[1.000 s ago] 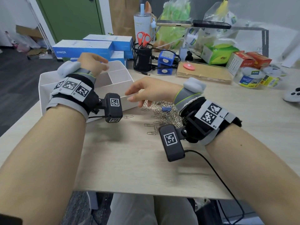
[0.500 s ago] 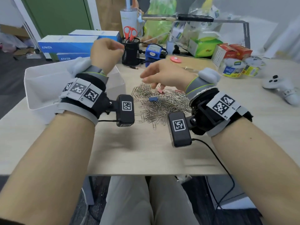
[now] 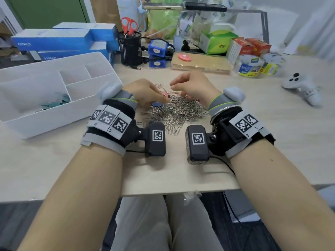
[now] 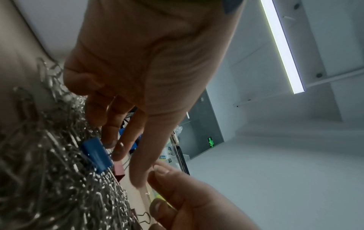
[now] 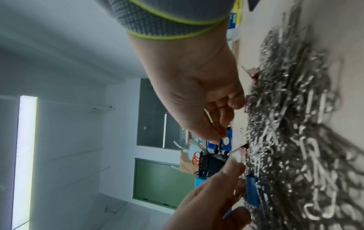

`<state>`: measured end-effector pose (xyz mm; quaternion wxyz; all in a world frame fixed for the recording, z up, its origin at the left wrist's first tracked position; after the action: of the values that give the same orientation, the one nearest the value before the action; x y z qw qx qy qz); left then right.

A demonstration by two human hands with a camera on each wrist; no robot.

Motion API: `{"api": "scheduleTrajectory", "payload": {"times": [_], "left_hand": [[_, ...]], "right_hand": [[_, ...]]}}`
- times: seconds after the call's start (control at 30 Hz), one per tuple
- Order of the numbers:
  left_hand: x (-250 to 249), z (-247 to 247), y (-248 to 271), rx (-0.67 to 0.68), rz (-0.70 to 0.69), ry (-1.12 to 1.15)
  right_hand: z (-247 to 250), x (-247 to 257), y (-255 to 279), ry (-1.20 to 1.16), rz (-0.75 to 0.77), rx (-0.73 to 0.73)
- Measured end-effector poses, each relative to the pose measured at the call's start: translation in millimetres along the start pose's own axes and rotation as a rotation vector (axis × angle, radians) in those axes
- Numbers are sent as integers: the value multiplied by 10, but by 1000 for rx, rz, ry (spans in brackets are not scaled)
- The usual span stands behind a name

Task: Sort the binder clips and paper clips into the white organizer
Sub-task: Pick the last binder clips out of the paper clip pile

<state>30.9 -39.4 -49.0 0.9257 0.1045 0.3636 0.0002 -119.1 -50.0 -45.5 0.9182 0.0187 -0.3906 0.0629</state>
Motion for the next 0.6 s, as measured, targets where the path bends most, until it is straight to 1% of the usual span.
{"api": "scheduleTrajectory", "payload": {"times": [0.07, 0.23, 0.33, 0.5, 0.6], "left_hand": [[38, -12, -13, 45, 9, -22], [131, 23, -7, 25, 19, 45], [183, 16, -15, -1, 6, 173], [192, 86, -2, -129, -47, 396], [173, 101, -17, -136, -35, 499]], "right_hand": [[-5, -56, -32, -39, -15, -17], [104, -56, -29, -69, -8, -72], [85, -68, -13, -66, 1, -68], [62, -74, 11, -68, -3, -55], [64, -74, 14, -64, -11, -65]]}}
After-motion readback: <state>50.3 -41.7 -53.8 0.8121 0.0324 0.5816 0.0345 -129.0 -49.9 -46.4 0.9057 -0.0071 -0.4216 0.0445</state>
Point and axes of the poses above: each hand's wrist, its own y-axis away from the middle knuckle, its own z-axis out of the back of the hand, x = y × z, the point moved 4 cm from there along -y, towards the middle knuckle, and after that the axes turned 10 degrees about y, right-handed, at the moved point
